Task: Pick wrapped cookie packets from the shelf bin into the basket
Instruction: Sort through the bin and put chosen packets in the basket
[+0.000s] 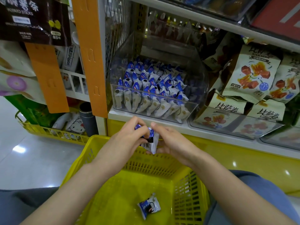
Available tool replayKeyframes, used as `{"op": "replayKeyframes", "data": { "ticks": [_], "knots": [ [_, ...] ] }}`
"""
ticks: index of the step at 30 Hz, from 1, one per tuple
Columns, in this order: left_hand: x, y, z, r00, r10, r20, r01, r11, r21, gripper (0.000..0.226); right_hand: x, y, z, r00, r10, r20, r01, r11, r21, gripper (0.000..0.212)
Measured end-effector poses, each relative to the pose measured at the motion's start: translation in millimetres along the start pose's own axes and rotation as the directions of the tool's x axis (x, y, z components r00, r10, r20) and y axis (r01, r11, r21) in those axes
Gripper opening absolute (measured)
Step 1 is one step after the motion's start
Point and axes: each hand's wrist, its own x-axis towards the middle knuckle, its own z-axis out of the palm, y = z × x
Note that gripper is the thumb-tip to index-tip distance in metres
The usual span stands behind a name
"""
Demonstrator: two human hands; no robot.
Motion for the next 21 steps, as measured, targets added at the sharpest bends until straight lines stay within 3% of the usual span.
{"op": "replayKeyframes", "data": {
  "ticks": [5, 8, 11, 14, 18, 21],
  "knots": [
    [0, 4, 1, 0.984, -0.044, -0.173, 0.070, 0.986, 0.151, 0.005, 3, -2, 2, 0.995, -0.051, -0.086, 0.059, 0.994, 0.091, 0.030],
    [-2, 1, 6, 0.958, -0.202, -0.205, 0.202, 0.979, -0.024, 0.016, 3, 0, 4, 0.991, -0.083, -0.102, 0.096, 0.988, 0.124, 0.026],
    [-1, -4, 12, 0.924, -0.314, -0.219, 0.263, 0.936, -0.232, 0.007, 4, 3, 8, 0.982, -0.129, -0.135, 0.141, 0.986, 0.084, 0.031],
    [2, -9, 16, 0.894, -0.379, -0.240, 0.296, 0.900, -0.318, 0.030, 5, 5, 10, 0.978, -0.161, -0.134, 0.170, 0.984, 0.060, 0.041],
    [3, -13, 16, 0.912, -0.356, -0.204, 0.277, 0.901, -0.332, 0.035, 6, 6, 11, 0.980, -0.182, -0.074, 0.187, 0.981, 0.059, 0.032],
    [-1, -11, 18, 0.957, -0.254, -0.141, 0.206, 0.936, -0.286, 0.040, 8, 8, 10, 0.982, -0.170, -0.087, 0.178, 0.979, 0.101, 0.025]
  ]
}}
